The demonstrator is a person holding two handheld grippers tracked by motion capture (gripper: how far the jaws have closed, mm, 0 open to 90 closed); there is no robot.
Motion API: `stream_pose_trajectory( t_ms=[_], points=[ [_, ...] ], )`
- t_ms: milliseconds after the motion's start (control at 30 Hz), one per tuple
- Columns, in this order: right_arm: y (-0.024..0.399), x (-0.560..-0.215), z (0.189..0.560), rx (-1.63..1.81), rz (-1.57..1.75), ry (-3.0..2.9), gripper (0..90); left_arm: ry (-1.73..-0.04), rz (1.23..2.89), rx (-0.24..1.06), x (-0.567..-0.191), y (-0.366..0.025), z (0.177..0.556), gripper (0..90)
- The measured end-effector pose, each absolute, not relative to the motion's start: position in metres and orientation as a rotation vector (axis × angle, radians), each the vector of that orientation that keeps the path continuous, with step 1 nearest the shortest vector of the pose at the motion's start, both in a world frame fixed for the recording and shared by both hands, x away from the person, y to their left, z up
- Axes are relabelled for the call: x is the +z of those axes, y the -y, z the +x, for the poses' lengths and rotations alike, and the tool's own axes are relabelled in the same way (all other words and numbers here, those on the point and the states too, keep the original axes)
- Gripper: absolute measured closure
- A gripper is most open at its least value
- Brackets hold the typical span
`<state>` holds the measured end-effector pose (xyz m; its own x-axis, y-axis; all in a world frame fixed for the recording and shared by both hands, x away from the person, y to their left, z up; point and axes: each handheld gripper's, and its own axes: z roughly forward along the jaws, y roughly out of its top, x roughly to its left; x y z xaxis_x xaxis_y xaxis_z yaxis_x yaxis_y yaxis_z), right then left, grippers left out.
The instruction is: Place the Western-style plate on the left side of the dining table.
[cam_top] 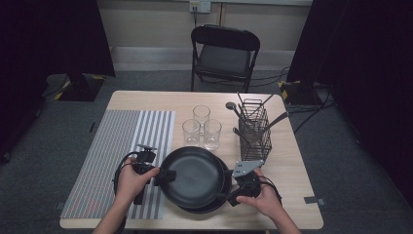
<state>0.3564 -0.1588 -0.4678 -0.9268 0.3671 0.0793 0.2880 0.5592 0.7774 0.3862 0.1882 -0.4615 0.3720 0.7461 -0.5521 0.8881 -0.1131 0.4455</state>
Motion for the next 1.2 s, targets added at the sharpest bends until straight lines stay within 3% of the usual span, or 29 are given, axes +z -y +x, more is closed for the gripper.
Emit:
stream_pose_trajectory(
  t_ms=[1200],
  points=[
    [0.155, -0.474, 0.359, 1.292, 0.555, -2.703, 12.6, -1.452, 1.884, -0.245, -0.437, -0.194, 0.383, 67.5]
  ],
)
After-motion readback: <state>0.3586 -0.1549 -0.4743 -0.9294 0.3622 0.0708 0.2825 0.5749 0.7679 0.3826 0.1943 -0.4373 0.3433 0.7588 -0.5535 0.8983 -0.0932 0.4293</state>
